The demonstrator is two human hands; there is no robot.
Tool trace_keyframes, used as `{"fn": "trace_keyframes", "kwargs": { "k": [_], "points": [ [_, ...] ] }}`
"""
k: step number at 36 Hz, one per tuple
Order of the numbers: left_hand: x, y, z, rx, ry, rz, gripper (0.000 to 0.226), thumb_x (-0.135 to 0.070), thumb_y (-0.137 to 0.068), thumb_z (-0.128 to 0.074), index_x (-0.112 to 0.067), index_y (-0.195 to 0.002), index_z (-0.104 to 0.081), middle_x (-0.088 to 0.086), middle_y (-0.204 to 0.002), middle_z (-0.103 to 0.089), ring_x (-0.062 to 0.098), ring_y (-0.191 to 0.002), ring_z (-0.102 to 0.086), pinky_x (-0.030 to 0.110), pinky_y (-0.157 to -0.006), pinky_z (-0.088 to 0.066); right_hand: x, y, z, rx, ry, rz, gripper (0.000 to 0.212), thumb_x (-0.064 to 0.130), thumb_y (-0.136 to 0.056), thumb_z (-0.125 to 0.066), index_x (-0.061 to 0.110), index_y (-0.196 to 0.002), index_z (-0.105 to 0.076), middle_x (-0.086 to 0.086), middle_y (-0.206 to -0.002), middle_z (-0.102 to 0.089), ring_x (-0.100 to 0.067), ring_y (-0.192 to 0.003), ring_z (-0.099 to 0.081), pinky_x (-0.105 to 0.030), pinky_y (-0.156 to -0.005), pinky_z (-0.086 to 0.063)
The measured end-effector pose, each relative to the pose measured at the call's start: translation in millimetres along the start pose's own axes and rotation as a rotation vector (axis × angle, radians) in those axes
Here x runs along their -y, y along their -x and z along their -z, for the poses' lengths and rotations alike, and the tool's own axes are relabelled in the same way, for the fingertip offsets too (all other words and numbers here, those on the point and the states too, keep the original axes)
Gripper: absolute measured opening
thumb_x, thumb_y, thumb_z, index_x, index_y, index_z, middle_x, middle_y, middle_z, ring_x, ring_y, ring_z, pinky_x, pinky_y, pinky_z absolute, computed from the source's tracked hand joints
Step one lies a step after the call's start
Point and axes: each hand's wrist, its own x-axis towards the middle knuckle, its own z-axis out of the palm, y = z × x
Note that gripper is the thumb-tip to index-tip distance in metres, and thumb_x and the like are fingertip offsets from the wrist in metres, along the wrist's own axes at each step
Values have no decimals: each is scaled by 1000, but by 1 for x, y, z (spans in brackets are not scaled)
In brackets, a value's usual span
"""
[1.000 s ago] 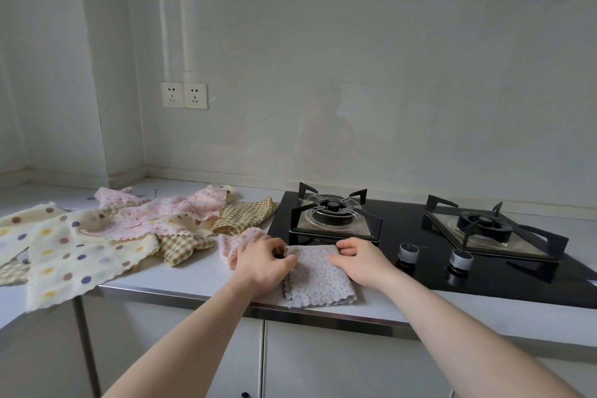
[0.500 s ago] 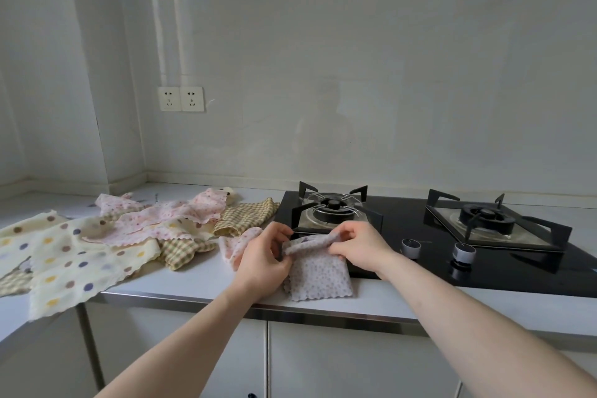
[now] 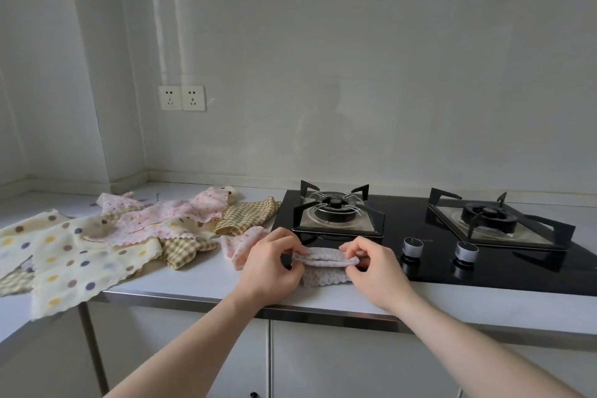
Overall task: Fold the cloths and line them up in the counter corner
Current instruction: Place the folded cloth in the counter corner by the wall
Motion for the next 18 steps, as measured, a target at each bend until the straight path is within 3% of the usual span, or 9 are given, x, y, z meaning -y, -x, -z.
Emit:
{"fn": "trace_keyframes", "kwargs": {
  "k": [5, 10, 13, 18],
  "points": [
    [3, -1, -3, 45, -24, -8, 13, -19, -69, -70, -25, -79, -76, -19, -100, -63, -4, -94, -59, 9, -76, -47, -5, 0, -2, -45, 37, 2, 22, 2, -80, -65, 21, -71, -57, 16, -103, -71, 1, -90, -67, -26, -79, -56],
    [3, 0, -4, 113, -74, -8, 8, -33, -71, -69, -30, -71, -76, -23, -101, -60, -1, -94, -58, 19, -78, -50, -6, 0, -6, -45, 119, 9, 16, 6, -80, -61, 17, -70, -54, 15, -100, -69, -3, -91, -64, -26, -76, -50],
    [5, -2, -7, 155, -110, 15, 19, -42, -78, -65, -30, -70, -77, -24, -103, -59, 0, -95, -56, 25, -80, -50, -6, -1, -6, -23, 172, -16, 16, 12, -84, -59, 12, -67, -57, 15, -99, -67, -11, -96, -56, -18, -77, -39],
    [7, -4, -7, 171, -89, 70, 17, -43, -82, -72, -29, -74, -65, -22, -99, -60, -1, -95, -57, 25, -80, -52, -4, -1, -3, -34, 202, -97, 27, 27, -87, -65, 17, -64, -56, 13, -104, -68, -14, -104, -54, -27, -82, -36]
  ]
}}
